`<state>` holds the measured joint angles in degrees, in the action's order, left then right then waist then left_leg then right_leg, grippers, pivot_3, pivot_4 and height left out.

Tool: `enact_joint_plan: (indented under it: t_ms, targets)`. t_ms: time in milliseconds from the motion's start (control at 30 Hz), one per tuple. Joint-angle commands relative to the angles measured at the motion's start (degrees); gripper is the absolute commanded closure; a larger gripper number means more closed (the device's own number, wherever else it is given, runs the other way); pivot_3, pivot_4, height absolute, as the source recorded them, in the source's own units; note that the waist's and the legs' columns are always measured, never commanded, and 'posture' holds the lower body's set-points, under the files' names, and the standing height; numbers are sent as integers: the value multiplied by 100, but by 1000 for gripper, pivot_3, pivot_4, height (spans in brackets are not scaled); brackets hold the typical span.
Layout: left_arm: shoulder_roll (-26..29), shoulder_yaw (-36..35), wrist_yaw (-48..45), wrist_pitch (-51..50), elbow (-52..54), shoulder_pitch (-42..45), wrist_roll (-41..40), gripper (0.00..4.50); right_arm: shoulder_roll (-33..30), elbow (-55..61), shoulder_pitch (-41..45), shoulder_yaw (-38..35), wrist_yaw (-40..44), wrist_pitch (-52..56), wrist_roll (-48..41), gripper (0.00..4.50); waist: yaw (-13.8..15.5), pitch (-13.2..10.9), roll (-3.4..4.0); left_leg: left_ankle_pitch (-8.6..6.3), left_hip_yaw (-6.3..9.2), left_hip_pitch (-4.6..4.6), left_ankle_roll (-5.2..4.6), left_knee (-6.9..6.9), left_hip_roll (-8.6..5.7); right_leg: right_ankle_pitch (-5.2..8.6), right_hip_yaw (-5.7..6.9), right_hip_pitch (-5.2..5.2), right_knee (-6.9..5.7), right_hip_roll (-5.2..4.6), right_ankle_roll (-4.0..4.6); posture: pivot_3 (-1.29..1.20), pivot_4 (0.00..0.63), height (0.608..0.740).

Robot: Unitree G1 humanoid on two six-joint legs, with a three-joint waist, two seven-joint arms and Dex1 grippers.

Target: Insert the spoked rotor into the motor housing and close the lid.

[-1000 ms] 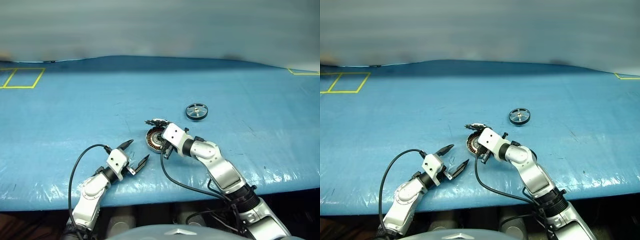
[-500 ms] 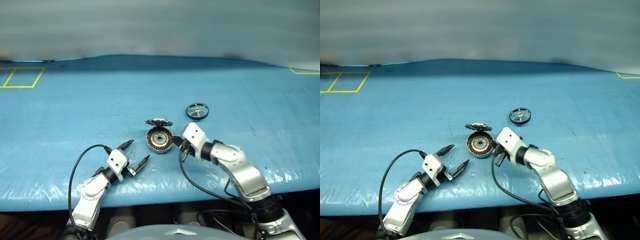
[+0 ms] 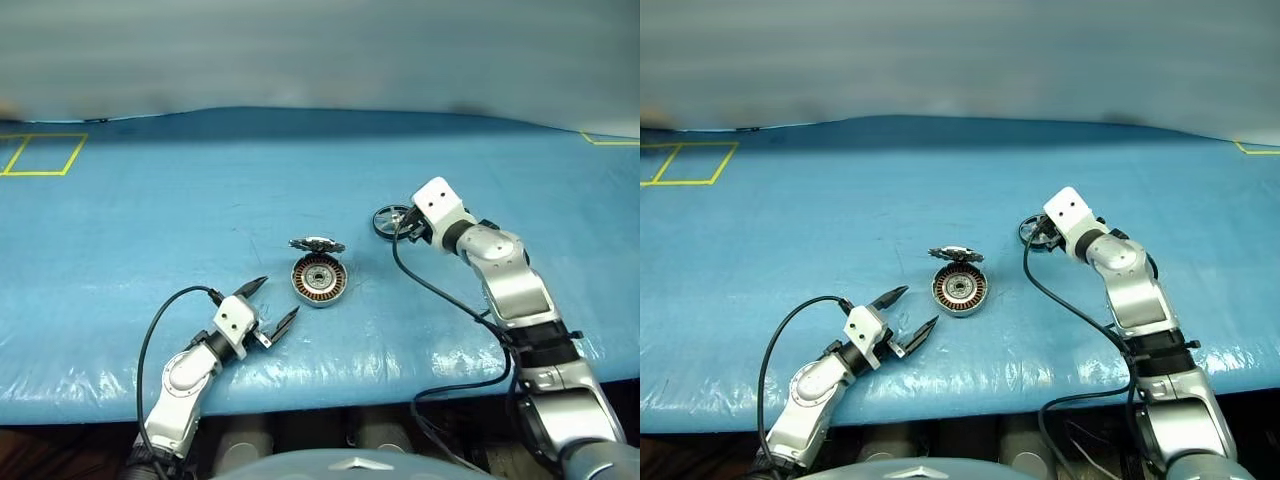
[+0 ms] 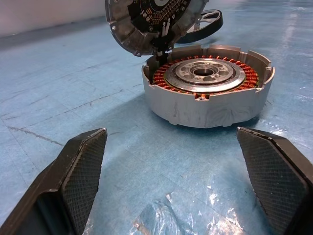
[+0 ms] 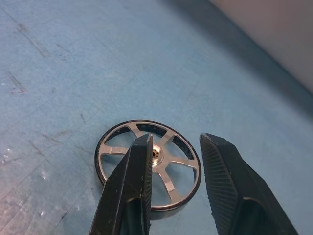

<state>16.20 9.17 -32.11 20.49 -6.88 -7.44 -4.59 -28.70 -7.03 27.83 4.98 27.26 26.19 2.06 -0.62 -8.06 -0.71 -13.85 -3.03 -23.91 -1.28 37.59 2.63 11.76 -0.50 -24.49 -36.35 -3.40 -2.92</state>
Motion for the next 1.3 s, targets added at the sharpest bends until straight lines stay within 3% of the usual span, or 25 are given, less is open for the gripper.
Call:
enact_joint_plan:
  t_ms: [33,200,1300]
  targets:
    - [-11,-17,93,-27,-52,-68,72,0,219,-663,318,-372,0,-231,-331,2908,-1,-1,1,0,-1,0,0,-1,0,0,-1,0,1,0,0,0,150,740]
    - [-22,-28,162,-29,-20,-97,85,0,189,-1153,453,-256,24,-476,-213,2908,-7,-2,5,0,-4,1,-1,-1,-1,-1,-5,2,3,-1,-2,0,150,740]
    - [-17,41,257,-188,100,-110,102,0,-3,-1369,220,50,205,-606,268,2908,-13,-1,8,1,-15,14,-2,9,1,-7,-14,11,-3,1,-12,0,150,740]
